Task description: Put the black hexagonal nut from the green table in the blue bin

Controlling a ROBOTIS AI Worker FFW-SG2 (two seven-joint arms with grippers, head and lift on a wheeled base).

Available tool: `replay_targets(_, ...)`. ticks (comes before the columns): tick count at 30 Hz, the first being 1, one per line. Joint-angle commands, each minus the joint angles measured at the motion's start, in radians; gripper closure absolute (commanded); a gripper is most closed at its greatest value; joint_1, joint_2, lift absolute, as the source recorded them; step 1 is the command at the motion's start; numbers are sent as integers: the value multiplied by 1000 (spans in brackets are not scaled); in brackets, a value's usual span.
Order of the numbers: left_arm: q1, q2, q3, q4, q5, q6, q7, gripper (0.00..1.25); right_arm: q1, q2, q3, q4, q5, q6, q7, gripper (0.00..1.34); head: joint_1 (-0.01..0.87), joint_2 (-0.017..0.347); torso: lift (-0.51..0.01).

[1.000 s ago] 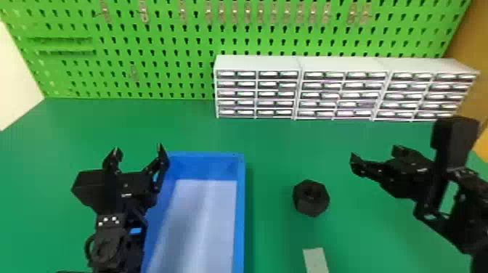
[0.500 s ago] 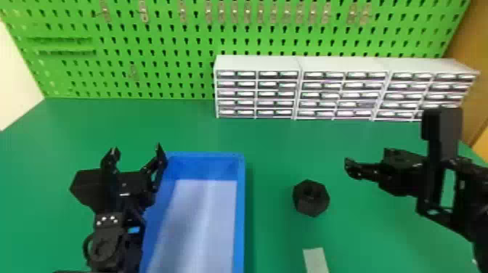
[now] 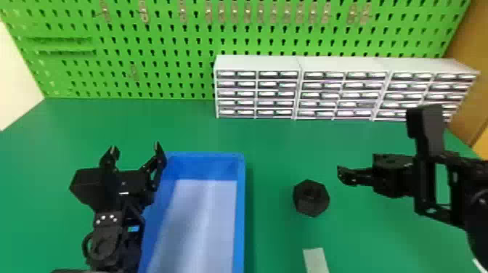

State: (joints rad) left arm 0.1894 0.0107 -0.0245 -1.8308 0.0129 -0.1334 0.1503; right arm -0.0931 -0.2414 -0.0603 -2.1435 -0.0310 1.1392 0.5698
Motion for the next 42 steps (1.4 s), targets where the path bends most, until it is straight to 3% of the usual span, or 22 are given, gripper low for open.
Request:
replay_targets(1,-2,0,0,1,1,0,0,369,-11,-1,4,10,16,20,24,147,657,57,-95)
replay_targets(19,-5,0,2,1,4,0,0,369,-42,-2,37,25,141,79,165,147,657,57,-95)
replay_targets(42,-13,0,11,1,9,-3,5,369,-74,-1,83,71,210,106,248,145,657,57,-95)
